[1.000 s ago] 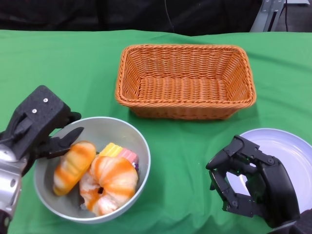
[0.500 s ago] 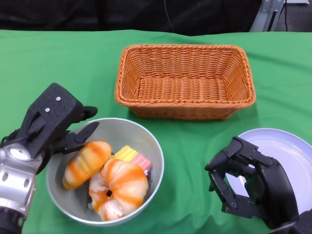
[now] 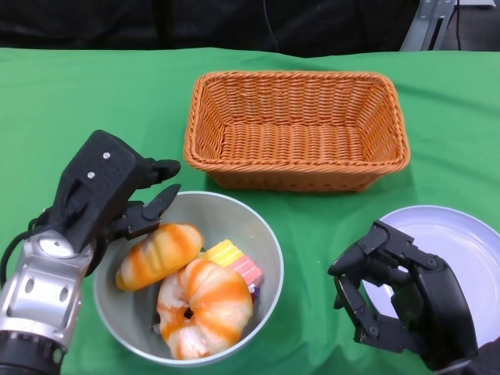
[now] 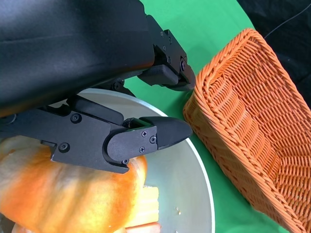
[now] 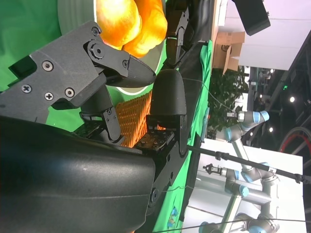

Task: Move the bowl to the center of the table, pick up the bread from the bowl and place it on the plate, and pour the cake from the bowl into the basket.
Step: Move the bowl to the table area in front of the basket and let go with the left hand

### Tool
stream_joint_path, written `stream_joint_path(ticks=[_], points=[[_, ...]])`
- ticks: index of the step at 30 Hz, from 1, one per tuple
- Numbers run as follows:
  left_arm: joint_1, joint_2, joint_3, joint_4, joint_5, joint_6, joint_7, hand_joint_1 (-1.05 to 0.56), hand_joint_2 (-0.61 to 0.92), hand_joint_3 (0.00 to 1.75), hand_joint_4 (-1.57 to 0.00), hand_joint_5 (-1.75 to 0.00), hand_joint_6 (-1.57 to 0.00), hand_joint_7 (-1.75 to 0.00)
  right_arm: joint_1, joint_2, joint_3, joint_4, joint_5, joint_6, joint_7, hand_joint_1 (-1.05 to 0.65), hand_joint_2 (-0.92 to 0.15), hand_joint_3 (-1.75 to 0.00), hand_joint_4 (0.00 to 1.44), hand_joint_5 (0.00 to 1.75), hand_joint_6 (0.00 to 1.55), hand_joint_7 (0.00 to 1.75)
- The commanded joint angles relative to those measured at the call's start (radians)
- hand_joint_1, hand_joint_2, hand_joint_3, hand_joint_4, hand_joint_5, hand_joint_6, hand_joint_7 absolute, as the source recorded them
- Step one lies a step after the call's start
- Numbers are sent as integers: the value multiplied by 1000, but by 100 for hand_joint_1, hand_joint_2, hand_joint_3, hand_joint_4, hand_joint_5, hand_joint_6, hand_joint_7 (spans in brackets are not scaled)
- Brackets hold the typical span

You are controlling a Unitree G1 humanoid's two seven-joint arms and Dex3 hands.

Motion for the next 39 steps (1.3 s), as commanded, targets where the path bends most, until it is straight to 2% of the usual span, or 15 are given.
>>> stream_joint_path(ticks=[1, 6, 18, 39], points=[[-14, -7, 5, -7, -8, -19, 16, -55, 92, 59, -69, -6, -45, -2, 12, -3, -2, -24, 6, -3, -7, -15, -53, -101, 69, 164, 64, 132], [-15, -26, 2, -9, -10, -17, 22, -55, 92, 58, -70, -6, -46, -2, 17, -5, -1, -35, 11, 3, -5, -14, -53, -101, 68, 165, 63, 133], [-33, -73, 0, 61, -17, -111, 25, -54, 92, 55, -69, -5, -47, -2, 13, -12, -4, -24, 8, -6, -2, -15, -53, -100, 67, 165, 62, 134], [-69, -139, -22, 86, -2, -131, 42, -54, 92, 56, -67, -3, -49, -1, 19, -11, -4, -35, 7, -4, -3, -15, -54, -98, 68, 165, 62, 133]])
